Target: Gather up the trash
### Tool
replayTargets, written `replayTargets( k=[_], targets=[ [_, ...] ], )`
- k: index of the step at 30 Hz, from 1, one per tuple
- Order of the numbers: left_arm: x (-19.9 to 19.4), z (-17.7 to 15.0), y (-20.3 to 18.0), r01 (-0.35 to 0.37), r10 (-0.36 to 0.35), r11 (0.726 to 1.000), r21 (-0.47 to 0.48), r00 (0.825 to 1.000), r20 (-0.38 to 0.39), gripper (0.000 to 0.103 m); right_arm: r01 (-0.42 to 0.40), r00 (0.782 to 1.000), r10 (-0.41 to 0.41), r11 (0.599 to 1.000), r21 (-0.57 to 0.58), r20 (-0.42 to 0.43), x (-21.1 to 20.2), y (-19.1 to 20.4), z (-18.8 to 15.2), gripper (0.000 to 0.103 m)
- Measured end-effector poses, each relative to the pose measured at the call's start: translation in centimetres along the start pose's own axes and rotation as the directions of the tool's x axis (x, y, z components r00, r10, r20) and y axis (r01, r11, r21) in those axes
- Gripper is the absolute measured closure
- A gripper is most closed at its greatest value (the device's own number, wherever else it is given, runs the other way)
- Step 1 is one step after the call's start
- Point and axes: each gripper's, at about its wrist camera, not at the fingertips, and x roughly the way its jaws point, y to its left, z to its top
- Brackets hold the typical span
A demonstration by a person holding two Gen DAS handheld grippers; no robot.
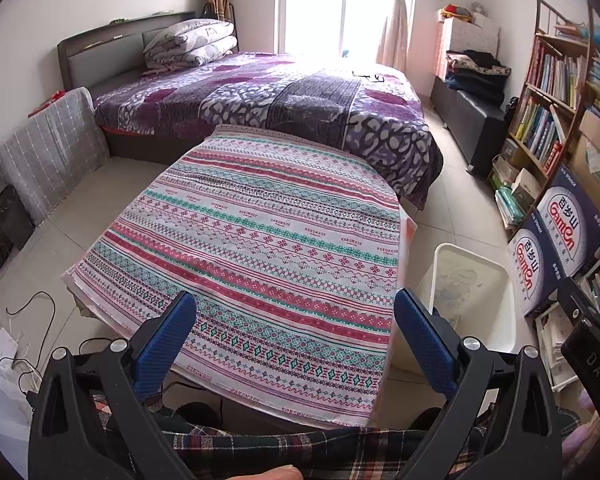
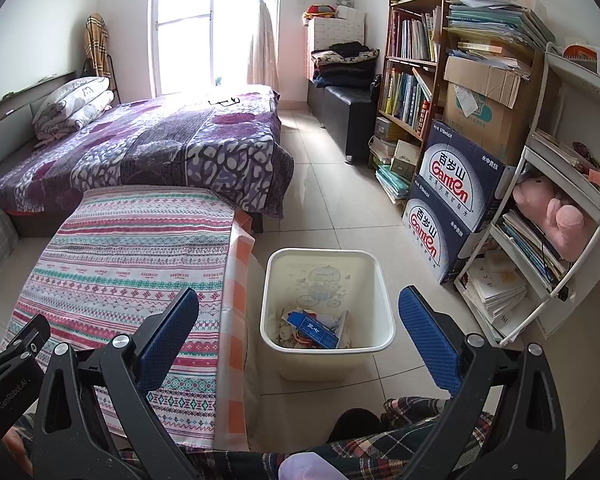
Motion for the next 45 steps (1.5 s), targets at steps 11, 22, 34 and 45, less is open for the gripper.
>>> replayTargets(
  k=[11, 22, 34, 45],
  targets=[
    [0.2, -0.4, -0.2, 0.006, -0.006, 1.0, 0.003, 1.0, -0.005, 0.007, 0.001, 1.0, -0.001, 1.0, -0.004, -0.008, 0.3, -0.3, 0.0, 0.007],
    [0.7, -0.5, -0.3, 0.01, -0.01, 1.0, 0.009, 1.0, -0.016, 0.007, 0.009, 1.0, -0.009, 1.0, -0.016, -0.018, 0.8, -0.7, -0.1, 0.007],
    [0.9, -0.7, 0.2, 0.029, -0.029, 1.0, -0.007, 1.0, 0.007, 0.008, 0.014, 0.999, -0.015, 0.999, -0.035, -0.032, 0.9, 0.0, -0.4, 0.007],
    [1.3, -0.5, 0.4, 0.041, -0.042, 0.999, -0.027, 0.999, -0.026, 0.008, 0.011, 0.999, -0.012, 0.999, -0.036, -0.036, 0.9, 0.0, -0.4, 0.007]
  ],
)
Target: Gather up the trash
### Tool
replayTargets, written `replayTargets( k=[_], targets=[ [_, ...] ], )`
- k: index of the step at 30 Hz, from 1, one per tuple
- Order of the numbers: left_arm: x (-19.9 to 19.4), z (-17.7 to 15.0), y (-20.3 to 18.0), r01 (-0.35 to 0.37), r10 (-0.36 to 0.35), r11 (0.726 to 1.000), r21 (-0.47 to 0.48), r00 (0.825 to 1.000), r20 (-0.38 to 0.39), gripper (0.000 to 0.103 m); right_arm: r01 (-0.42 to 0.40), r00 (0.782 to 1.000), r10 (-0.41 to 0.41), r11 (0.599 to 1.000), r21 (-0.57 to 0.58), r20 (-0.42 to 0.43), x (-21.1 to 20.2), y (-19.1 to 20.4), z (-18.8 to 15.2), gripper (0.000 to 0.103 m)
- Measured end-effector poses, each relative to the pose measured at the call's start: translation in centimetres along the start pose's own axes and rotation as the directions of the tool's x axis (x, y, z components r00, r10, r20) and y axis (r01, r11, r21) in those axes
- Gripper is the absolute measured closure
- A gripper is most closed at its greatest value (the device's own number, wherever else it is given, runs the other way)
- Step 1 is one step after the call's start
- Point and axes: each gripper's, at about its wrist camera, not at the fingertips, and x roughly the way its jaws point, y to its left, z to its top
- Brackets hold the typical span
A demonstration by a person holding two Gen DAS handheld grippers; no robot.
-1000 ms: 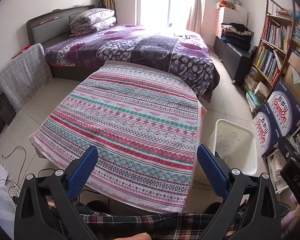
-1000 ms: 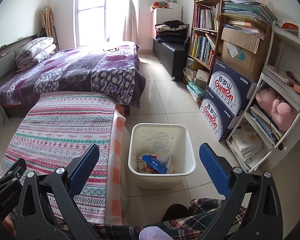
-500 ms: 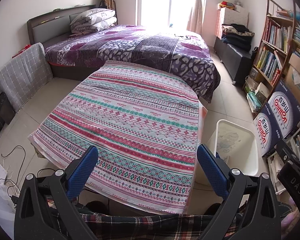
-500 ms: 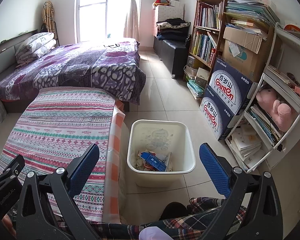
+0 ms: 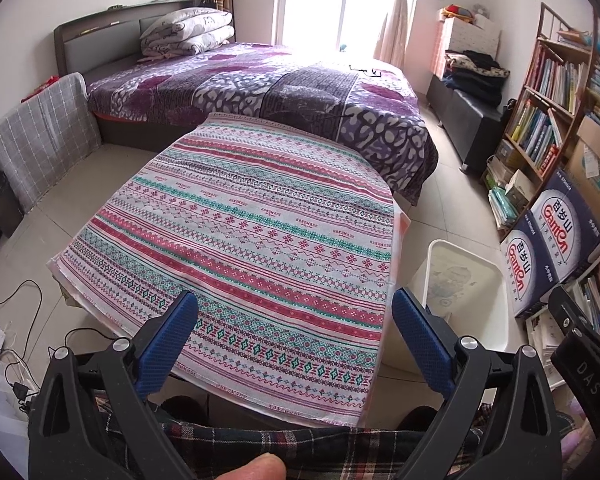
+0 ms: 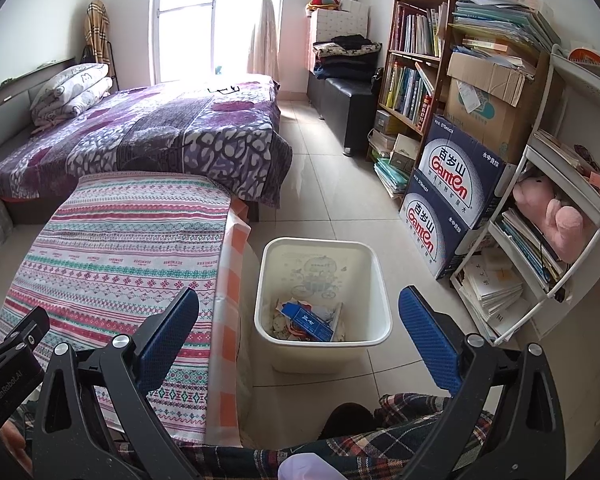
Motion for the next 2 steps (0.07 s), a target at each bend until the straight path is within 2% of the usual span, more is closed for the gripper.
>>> replayTargets(
  k=[2],
  targets=[
    [0.07, -0.04, -0.14, 0.001, -0.001, 1.0, 0.009, 1.0, -0.007, 0.008, -0.001, 1.0, 0.001, 1.0, -0.002, 0.0, 0.05, -0.01, 0.0, 0.007]
  ],
)
